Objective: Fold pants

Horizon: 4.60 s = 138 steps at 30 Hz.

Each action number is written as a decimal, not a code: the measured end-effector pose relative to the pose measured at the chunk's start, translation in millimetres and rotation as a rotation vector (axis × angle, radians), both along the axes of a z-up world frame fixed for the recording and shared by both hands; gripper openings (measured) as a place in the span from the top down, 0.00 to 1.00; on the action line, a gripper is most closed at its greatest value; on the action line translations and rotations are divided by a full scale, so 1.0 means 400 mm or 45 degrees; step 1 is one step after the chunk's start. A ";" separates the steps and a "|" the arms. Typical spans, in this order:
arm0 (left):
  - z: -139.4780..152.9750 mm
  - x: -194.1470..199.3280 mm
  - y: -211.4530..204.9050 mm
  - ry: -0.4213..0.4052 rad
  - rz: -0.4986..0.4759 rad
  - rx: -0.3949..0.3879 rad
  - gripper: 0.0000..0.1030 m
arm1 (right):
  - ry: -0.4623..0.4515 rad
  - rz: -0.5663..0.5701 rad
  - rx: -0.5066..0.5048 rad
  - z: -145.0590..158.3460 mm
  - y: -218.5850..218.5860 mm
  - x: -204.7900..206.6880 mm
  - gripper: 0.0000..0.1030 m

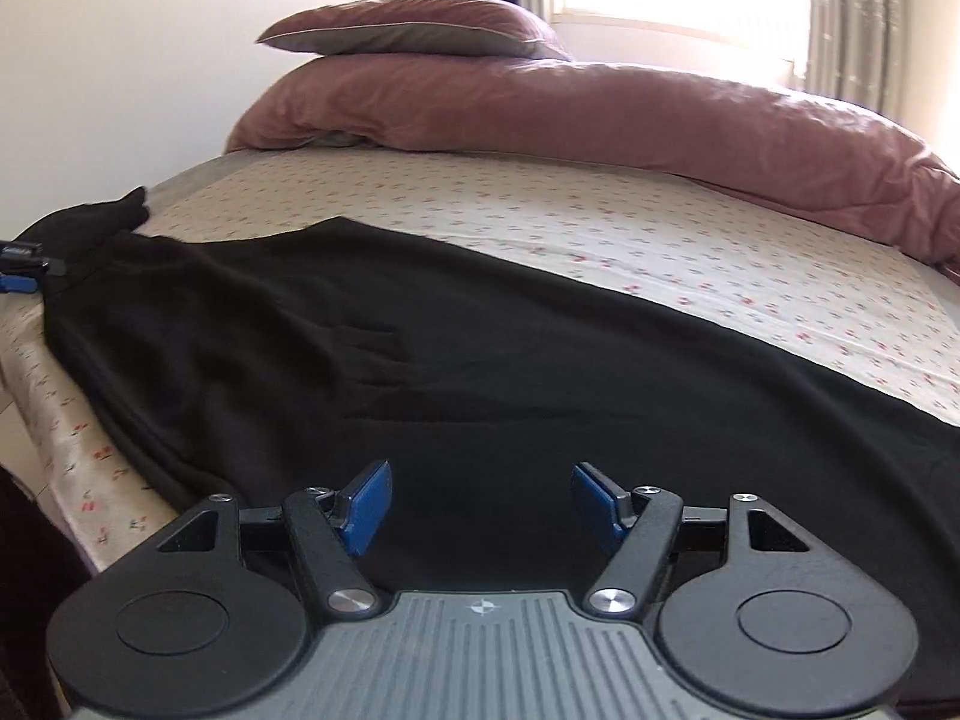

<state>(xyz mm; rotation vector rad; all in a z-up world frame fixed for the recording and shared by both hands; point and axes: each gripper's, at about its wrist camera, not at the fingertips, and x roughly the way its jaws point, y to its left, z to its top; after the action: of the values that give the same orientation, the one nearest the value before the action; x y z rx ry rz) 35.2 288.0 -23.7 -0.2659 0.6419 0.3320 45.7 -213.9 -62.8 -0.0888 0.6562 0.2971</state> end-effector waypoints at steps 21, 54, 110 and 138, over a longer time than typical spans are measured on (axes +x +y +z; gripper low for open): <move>-0.051 0.015 0.021 0.153 0.100 0.122 0.81 | 0.222 0.524 0.071 -0.039 0.169 0.011 0.94; -0.101 -0.001 -0.576 0.213 -1.403 0.261 0.36 | 0.012 -1.123 0.049 -0.077 -0.564 0.271 0.61; -0.096 0.168 -0.626 -0.061 -0.982 -0.373 0.05 | -0.258 -0.972 -0.021 -0.006 -0.290 0.022 0.91; -0.219 0.296 -0.621 0.238 -0.985 -1.124 0.66 | -0.088 0.127 0.051 0.003 0.150 0.026 0.90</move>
<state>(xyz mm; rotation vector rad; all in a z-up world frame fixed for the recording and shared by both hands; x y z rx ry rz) 153.6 39.5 -111.5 -0.7976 0.9977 -0.7058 56.1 -153.9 -61.7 -0.0936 0.5781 0.4017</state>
